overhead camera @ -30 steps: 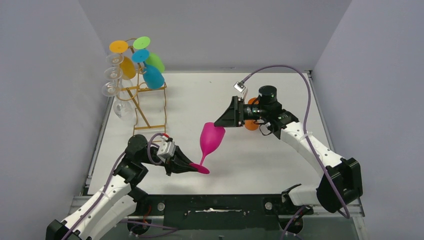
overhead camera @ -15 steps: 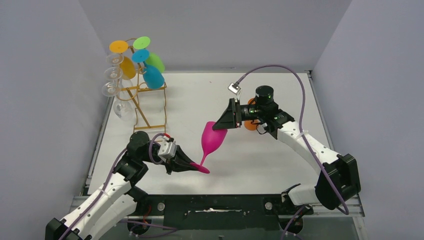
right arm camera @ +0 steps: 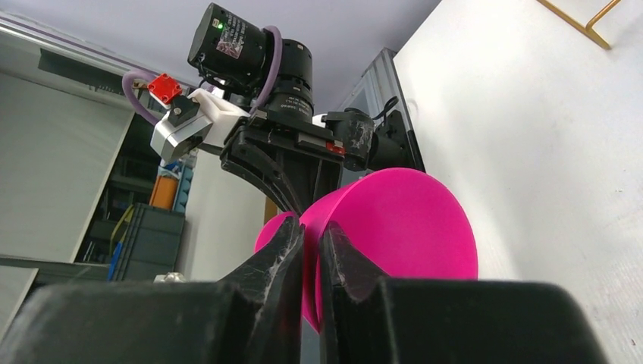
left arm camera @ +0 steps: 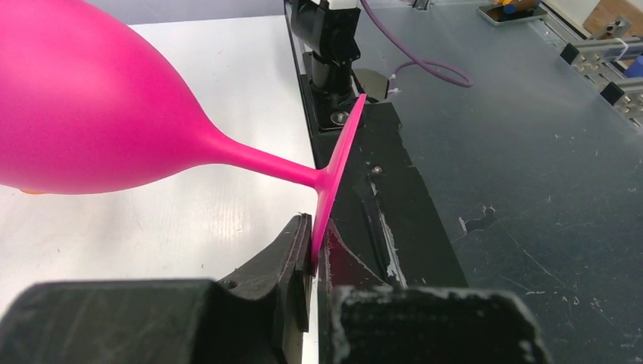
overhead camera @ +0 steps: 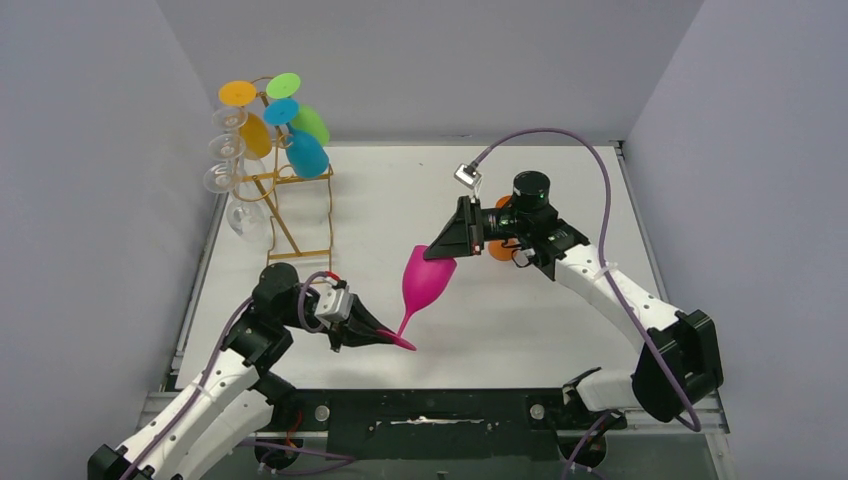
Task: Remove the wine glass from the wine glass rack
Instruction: Place the wine glass at the center of the board.
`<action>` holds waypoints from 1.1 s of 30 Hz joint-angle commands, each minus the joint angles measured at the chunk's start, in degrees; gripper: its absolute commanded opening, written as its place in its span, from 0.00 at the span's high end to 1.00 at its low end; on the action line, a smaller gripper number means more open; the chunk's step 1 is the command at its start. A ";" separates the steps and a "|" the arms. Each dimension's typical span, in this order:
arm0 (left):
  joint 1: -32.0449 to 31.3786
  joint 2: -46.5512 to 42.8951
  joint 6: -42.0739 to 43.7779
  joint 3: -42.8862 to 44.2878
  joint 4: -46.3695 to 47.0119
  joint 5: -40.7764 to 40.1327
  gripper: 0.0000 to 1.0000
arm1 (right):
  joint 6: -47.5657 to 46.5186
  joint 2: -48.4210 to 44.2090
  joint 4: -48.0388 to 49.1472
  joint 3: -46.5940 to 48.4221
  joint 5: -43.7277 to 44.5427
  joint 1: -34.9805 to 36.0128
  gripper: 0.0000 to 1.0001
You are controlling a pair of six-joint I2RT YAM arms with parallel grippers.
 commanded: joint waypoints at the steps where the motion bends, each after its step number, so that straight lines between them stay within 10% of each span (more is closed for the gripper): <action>1: 0.18 -1.11 0.24 3.32 -2.16 -1.23 0.89 | -3.30 -3.32 3.04 -0.41 3.67 1.54 1.00; 13: 0.19 -2.01 -0.80 4.42 -2.53 -6.67 0.49 | -21.64 -9.04 -13.92 2.17 20.57 4.01 1.00; 15: 0.20 -2.63 -1.04 4.61 -3.60 -12.36 0.26 | -25.86 -9.50 -19.52 3.56 29.43 5.19 1.00; 25: 0.25 -5.44 -7.17 7.30 -8.41 -48.43 0.19 | -42.36 -3.23 -32.69 11.30 78.96 18.61 1.00; 33: 0.24 -3.63 -18.47 13.10 -17.39 -69.60 0.16 | -44.28 3.28 -29.79 15.59 88.87 16.19 1.00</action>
